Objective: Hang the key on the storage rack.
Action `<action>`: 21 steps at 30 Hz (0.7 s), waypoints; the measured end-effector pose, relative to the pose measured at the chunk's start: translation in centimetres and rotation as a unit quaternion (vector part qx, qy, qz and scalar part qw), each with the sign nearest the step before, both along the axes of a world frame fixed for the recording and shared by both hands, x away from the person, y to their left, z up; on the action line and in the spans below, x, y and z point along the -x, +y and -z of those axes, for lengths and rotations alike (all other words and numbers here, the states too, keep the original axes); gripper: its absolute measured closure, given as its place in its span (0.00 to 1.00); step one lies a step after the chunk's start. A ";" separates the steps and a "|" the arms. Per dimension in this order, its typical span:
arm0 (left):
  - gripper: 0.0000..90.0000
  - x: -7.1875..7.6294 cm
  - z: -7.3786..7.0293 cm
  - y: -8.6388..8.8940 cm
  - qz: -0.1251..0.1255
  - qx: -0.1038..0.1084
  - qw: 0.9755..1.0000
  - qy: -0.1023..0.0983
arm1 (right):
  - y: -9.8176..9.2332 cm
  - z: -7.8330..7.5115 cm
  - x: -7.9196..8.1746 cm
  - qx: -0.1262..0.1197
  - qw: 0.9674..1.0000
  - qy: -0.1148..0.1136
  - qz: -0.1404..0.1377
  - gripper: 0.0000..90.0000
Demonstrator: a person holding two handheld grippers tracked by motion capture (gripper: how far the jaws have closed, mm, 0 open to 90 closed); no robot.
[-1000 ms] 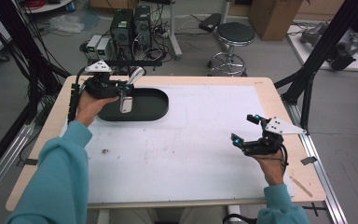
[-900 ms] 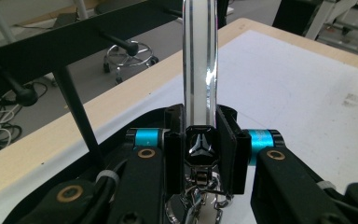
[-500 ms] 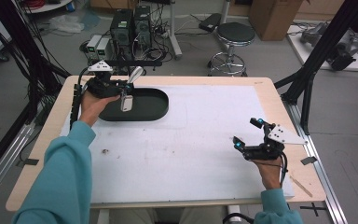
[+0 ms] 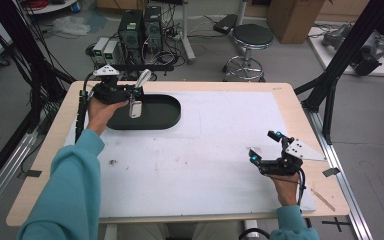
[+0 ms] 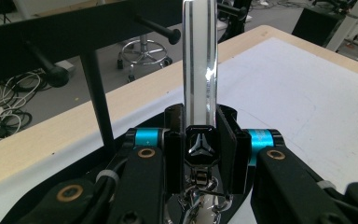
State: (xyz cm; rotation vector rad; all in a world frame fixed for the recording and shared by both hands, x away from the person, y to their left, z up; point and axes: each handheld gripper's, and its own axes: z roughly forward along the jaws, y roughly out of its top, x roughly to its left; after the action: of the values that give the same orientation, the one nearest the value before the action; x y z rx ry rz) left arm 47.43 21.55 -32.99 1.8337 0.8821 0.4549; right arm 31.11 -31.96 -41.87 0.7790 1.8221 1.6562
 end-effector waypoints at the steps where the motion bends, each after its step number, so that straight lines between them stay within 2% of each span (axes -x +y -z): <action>1: 0.83 0.0 0.1 -0.1 0.000 0.001 1.000 0.000 | 0.0 0.1 0.0 0.002 1.000 0.000 0.002 0.01; 11: 0.83 -0.7 0.7 0.1 -0.011 0.014 1.000 0.004 | 0.1 1.1 0.2 0.004 1.000 0.009 0.004 0.01; 15: 0.83 -1.0 0.9 0.4 -0.018 0.024 1.000 0.003 | 0.1 1.3 0.2 0.003 1.000 0.004 0.006 0.01; 21: 0.83 -1.3 1.2 0.5 -0.024 0.026 0.999 0.006 | 0.1 1.7 0.2 0.000 1.000 0.014 0.006 0.01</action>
State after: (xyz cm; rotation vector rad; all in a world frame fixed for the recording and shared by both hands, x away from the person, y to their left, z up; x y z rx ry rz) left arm 48.70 22.03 -34.17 1.7730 0.9388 0.4475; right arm 30.88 -31.81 -43.61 0.8150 1.8323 1.6452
